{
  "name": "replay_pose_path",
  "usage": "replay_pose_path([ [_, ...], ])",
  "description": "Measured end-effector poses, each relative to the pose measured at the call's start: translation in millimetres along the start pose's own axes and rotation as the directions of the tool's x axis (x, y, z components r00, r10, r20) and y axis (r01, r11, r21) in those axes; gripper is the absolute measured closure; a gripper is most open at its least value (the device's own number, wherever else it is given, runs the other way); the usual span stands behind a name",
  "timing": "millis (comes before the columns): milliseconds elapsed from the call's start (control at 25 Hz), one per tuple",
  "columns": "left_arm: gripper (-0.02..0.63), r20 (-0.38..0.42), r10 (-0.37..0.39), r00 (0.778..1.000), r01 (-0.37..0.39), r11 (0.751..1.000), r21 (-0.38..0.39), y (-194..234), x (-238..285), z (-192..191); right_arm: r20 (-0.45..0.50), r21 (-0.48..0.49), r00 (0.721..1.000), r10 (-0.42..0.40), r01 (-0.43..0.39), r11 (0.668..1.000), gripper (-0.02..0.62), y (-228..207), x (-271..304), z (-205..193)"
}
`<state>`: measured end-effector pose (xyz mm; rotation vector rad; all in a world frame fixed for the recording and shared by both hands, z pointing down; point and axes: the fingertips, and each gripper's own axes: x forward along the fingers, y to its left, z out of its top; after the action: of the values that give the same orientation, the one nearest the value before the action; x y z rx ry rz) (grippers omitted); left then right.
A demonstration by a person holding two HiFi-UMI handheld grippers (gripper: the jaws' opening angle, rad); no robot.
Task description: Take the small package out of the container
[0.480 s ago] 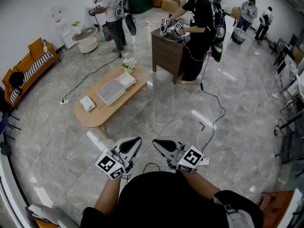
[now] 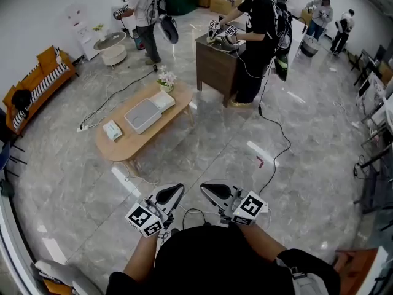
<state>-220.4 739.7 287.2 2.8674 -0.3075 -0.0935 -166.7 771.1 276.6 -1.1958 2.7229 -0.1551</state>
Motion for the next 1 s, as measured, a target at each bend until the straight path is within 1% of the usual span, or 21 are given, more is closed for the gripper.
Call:
replay_pose_path([
  [160, 0.588, -0.013, 0.010, 1.000, -0.011, 1.000, -0.013, -3.4, 3.3, -10.1, 0.003, 0.012, 1.000, 0.019, -0.019, 1.000, 0.584, -0.3, -5.1, -4.1],
  [360, 0.588, -0.030, 0.023, 0.999, -0.023, 1.000, -0.006, -12.6, 14.3, -13.1, 0.011, 0.020, 0.998, 0.057, -0.057, 0.998, 0.583, -0.4, -14.6, -3.0],
  [560, 0.588, -0.034, 0.058, 0.998, -0.059, 0.998, -0.033, -23.8, 22.6, -17.0, 0.011, 0.034, 0.998, 0.068, -0.069, 0.997, 0.583, -5.8, -32.0, -4.4],
  [680, 0.588, -0.051, 0.074, 0.996, -0.076, 0.996, -0.039, -28.3, 22.3, -23.7, 0.001, 0.041, 0.998, 0.065, -0.065, 0.997, 0.583, -10.8, -38.1, -13.6],
  [840, 0.588, -0.082, 0.080, 0.993, -0.082, 0.996, -0.028, -25.6, 25.7, -33.4, -0.006, 0.058, 0.998, 0.062, -0.061, 0.996, 0.583, -18.1, -40.1, -24.9],
  [1000, 0.588, -0.071, 0.080, 0.994, -0.082, 0.996, -0.032, -18.8, 33.6, -33.9, -0.016, 0.084, 0.997, 0.082, -0.080, 0.993, 0.583, -25.4, -39.5, -32.0],
])
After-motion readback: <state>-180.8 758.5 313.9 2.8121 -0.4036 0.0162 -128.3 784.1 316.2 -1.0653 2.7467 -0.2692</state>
